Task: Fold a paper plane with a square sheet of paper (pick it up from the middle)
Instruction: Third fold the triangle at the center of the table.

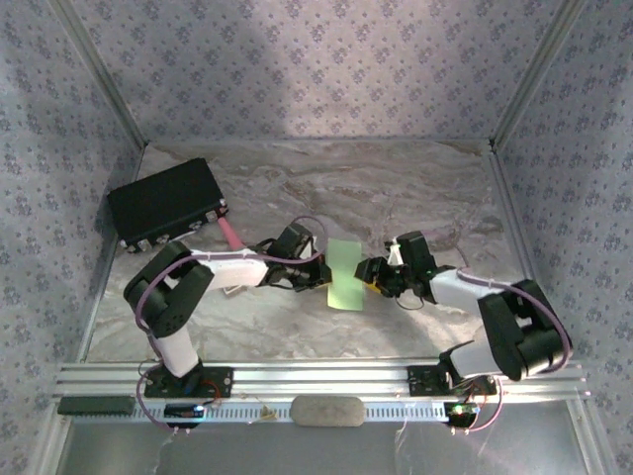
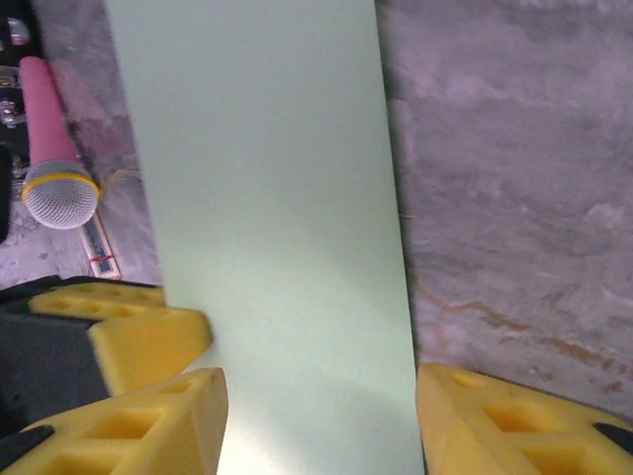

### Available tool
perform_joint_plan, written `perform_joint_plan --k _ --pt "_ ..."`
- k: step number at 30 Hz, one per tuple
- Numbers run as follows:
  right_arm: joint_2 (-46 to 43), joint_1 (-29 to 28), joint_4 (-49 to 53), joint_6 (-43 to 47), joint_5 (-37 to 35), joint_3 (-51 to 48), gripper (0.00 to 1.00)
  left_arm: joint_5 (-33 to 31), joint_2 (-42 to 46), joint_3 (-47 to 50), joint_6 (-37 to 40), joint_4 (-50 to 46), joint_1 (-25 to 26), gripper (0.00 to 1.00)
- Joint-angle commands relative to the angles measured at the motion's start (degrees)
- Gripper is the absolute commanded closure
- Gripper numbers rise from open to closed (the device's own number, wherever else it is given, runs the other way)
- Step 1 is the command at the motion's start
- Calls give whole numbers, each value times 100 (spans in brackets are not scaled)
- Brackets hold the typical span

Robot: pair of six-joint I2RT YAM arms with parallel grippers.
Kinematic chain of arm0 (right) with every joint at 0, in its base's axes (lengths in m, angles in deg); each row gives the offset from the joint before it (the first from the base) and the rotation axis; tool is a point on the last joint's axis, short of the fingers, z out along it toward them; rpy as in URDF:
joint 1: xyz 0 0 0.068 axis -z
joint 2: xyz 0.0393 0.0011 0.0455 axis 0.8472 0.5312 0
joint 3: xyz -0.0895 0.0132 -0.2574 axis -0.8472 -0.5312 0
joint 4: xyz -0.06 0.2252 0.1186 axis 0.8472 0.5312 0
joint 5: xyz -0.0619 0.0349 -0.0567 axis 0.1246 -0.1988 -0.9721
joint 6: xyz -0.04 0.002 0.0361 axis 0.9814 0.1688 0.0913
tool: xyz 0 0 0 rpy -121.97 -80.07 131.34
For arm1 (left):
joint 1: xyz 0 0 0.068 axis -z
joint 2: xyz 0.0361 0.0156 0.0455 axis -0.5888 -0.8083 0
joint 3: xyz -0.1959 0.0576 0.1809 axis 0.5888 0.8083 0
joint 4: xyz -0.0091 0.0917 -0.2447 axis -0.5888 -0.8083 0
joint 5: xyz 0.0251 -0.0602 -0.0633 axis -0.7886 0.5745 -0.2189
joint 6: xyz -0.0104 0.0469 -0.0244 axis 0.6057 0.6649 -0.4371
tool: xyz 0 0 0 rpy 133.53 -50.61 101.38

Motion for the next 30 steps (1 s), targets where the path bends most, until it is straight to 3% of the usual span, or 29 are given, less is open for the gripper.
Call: perform_joint_plan --k 1,6,8,15,23,30 --pt "-628 -251 525 662 -492 41 44 32 357 163 -153 -43 -68 100" --pt "-1644 -1112 525 1765 -1624 -144 41 32 545 304 -237 -142 -111 100" --pt "-1945 -1623 513 2292 -2359 -269 32 32 596 397 -284 4 -106 100" --pt "-2066 -2650 174 3427 -2987 -467 41 65 647 325 -346 46 -113 100" --pt "-1355 -4318 -456 4768 -4859 -428 41 3 665 307 -443 41 -109 100" --pt "-328 -4957 -1266 5143 -6161 -271 39 24 638 334 -527 115 -98 100"
